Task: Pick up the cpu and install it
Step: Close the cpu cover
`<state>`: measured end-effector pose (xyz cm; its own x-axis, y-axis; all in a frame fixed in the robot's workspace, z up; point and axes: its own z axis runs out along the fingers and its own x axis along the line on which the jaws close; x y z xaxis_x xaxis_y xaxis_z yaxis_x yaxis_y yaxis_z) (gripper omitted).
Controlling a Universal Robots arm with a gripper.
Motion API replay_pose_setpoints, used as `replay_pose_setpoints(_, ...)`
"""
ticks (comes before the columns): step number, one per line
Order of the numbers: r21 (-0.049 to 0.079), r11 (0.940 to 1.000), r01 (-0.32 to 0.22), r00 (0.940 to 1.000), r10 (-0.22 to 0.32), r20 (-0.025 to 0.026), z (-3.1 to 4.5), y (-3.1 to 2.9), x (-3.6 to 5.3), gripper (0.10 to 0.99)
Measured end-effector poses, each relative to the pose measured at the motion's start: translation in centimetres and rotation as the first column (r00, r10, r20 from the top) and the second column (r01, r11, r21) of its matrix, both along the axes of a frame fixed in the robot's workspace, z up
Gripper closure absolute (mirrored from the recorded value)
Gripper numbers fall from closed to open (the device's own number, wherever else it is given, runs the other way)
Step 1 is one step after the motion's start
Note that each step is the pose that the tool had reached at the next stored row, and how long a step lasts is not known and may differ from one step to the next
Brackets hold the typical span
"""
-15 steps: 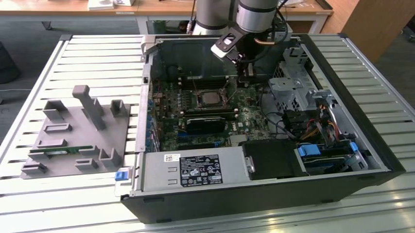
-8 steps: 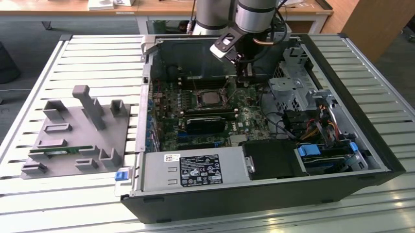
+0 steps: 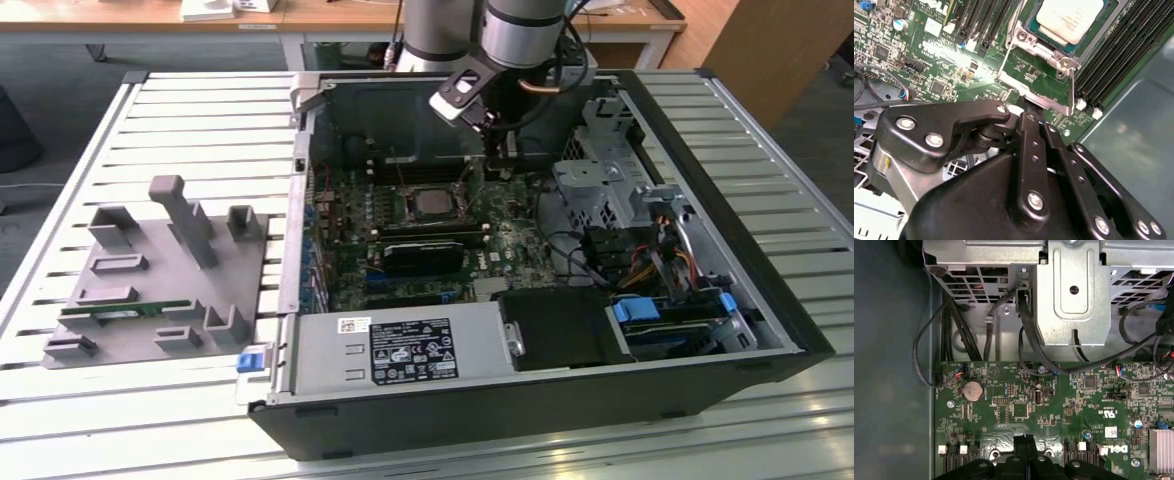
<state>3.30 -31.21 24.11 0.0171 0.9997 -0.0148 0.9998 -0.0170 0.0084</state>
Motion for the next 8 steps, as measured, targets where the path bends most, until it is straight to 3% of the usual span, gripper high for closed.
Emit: replay_pose_setpoints(8,0.0,1.0,0.0,1.0,0.0,0.0,-0.03,0.0,-0.33,0.98)
